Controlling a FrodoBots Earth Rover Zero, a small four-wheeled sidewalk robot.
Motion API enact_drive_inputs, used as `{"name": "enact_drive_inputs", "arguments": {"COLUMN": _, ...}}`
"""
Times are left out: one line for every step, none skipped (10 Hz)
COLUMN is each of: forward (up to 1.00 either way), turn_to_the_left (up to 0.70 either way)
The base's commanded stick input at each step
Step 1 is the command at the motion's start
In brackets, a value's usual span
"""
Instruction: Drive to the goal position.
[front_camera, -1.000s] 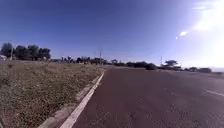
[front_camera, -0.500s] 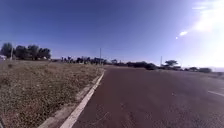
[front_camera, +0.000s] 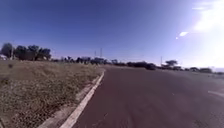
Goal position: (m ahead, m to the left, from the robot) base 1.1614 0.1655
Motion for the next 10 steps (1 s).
{"name": "enact_drive_inputs", "arguments": {"forward": 1.00, "turn_to_the_left": 0.00}}
{"name": "enact_drive_inputs", "arguments": {"forward": 0.99, "turn_to_the_left": 0.00}}
{"name": "enact_drive_inputs", "arguments": {"forward": 0.98, "turn_to_the_left": 0.00}}
{"name": "enact_drive_inputs", "arguments": {"forward": 0.97, "turn_to_the_left": 0.00}}
{"name": "enact_drive_inputs", "arguments": {"forward": 0.95, "turn_to_the_left": 0.00}}
{"name": "enact_drive_inputs", "arguments": {"forward": 0.94, "turn_to_the_left": 0.00}}
{"name": "enact_drive_inputs", "arguments": {"forward": 0.93, "turn_to_the_left": 0.00}}
{"name": "enact_drive_inputs", "arguments": {"forward": 0.92, "turn_to_the_left": 0.00}}
{"name": "enact_drive_inputs", "arguments": {"forward": 0.88, "turn_to_the_left": 0.00}}
{"name": "enact_drive_inputs", "arguments": {"forward": 0.81, "turn_to_the_left": 0.00}}
